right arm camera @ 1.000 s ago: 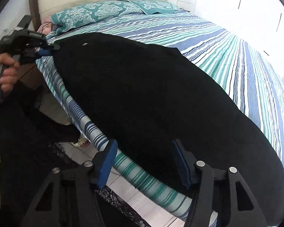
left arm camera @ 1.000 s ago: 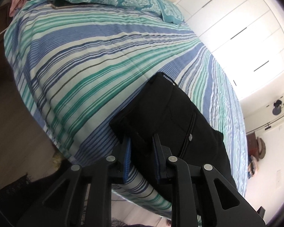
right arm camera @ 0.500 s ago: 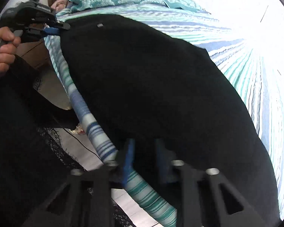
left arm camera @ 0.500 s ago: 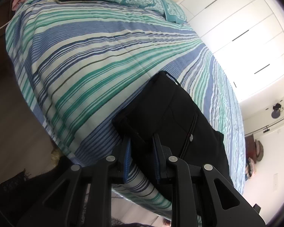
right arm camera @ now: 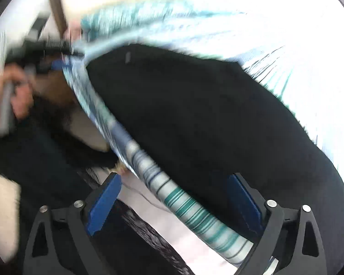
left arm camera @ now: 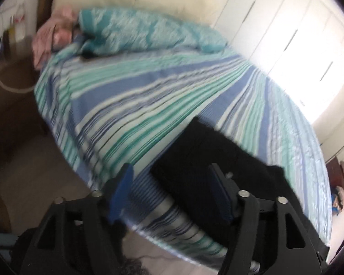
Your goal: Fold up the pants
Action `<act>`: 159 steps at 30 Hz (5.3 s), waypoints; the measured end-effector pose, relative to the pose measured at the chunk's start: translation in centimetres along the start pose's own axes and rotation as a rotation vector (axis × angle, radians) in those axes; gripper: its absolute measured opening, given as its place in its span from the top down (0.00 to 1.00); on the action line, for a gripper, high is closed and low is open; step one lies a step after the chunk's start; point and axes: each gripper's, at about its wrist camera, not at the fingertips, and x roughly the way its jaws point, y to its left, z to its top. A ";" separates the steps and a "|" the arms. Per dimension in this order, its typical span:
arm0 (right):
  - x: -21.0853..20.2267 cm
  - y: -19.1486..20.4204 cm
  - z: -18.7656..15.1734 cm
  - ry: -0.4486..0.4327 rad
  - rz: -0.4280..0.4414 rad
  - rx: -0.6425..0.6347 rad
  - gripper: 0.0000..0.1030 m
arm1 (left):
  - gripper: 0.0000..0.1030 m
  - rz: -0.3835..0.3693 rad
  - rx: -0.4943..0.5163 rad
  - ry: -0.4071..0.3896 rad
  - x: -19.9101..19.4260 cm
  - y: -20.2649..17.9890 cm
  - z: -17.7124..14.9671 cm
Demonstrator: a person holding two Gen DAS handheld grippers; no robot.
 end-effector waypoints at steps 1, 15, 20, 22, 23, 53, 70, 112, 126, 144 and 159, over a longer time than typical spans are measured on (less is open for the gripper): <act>-0.6 -1.1 0.3 -0.005 0.025 0.049 0.08 | 0.27 -0.052 0.018 -0.005 0.0 -1.2 0.0; 6.2 -20.4 14.0 0.004 0.550 0.694 0.03 | 0.43 -0.346 0.485 0.439 10.1 -15.3 -10.9; 14.7 -23.8 17.6 0.149 0.644 0.797 0.03 | 0.52 -0.384 0.492 0.465 10.1 -14.1 -10.5; 18.0 -23.2 18.6 0.251 0.754 0.802 0.03 | 0.53 -0.396 0.458 0.479 10.4 -13.5 -10.0; 19.4 -22.5 19.1 0.338 0.795 0.757 0.03 | 0.53 -0.401 0.446 0.484 10.5 -13.3 -9.8; -3.1 -16.9 4.9 0.011 -0.141 0.256 0.01 | 0.13 -0.360 0.703 0.310 5.9 -20.0 -13.7; -5.7 -17.5 -12.4 0.075 -0.364 0.490 0.00 | 0.11 -0.197 0.703 0.334 4.3 -21.0 -17.3; -25.5 -45.3 -35.3 -0.299 0.049 1.309 0.01 | 0.00 -0.068 0.772 0.304 6.9 -23.0 -19.5; -22.5 -47.5 -33.5 -0.169 0.066 1.260 0.30 | 0.00 -0.076 0.772 0.298 7.0 -23.0 -19.5; -23.3 -33.4 -17.7 -0.390 0.357 1.032 0.81 | 0.02 -0.139 0.682 0.336 7.4 -22.5 -17.2; 0.7 -10.3 -0.1 -0.051 0.256 0.660 0.24 | 0.02 -0.236 0.408 0.344 6.6 -16.1 -11.3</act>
